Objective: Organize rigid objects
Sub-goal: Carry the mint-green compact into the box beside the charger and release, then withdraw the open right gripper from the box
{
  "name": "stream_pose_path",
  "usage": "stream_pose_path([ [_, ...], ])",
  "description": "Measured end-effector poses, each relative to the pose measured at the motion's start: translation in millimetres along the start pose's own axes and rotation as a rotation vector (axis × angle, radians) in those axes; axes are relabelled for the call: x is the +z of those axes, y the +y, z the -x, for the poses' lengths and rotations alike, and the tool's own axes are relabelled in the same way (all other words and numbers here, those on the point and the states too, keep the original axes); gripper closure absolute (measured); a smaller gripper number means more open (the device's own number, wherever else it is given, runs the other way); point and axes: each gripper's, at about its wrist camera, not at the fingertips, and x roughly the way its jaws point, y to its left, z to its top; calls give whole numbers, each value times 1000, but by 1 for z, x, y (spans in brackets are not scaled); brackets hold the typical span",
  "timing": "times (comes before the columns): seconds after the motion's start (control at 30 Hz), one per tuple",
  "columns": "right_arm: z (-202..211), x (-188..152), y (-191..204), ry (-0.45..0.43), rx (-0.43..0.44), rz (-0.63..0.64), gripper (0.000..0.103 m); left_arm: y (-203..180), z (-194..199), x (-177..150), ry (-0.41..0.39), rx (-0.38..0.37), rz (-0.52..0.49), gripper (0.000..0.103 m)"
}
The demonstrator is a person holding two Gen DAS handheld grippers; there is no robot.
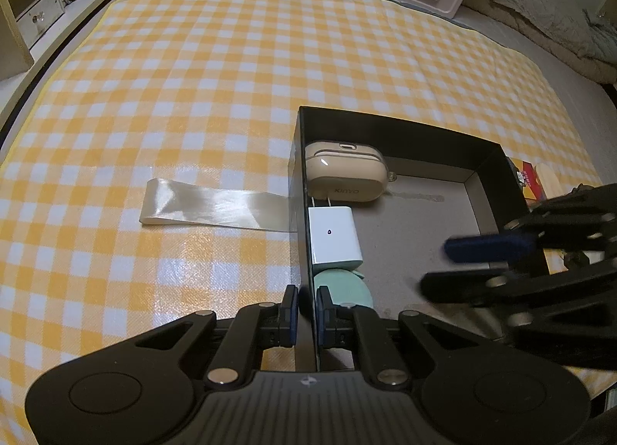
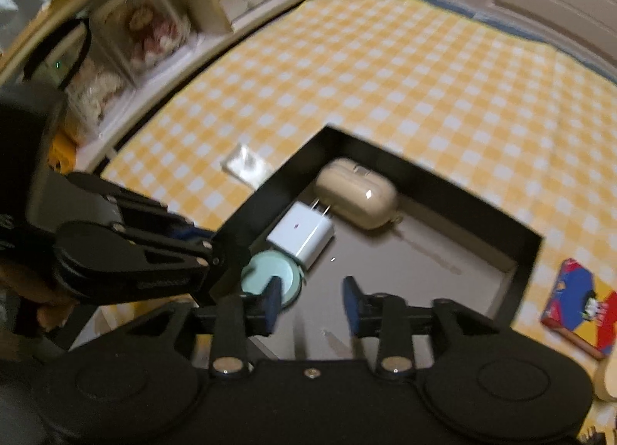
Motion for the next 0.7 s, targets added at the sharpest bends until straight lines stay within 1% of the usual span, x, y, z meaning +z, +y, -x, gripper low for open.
stream_pose_path([
  [0.03,6,0,0,-15,-7,-2,52,0,0,0,0,1,-1,93],
  [0.07,12,-1,-1,-31,-14,-3,48,-1,0,0,0,3,-2,93],
  [0.1,16,-1,0,-42,-19,-4,42,-1,0,0,0,4,-2,93],
  [0.13,21,-1,-1,-54,-25,-10,33,-1,0,0,0,5,-3,93],
  [0.17,26,-2,-1,-69,-31,-16,28,-1,0,0,0,7,-4,93],
  [0.2,32,-3,-2,-85,-36,-20,20,-1,1,0,0,8,-5,93],
  [0.23,36,-3,-2,-99,-42,-22,16,-2,0,1,0,10,-6,93],
  [0.27,41,-4,-2,-116,-51,-24,14,-3,0,1,0,12,-8,93],
  [0.33,47,-6,-3,-137,-61,-30,0,-5,-1,3,-1,15,-11,93],
  [0.53,61,-11,-6,-183,-85,-44,0,-7,-2,4,-2,22,-17,93],
  [0.7,73,-12,-15,-223,-88,-70,0,-8,-3,5,-3,23,-19,93],
])
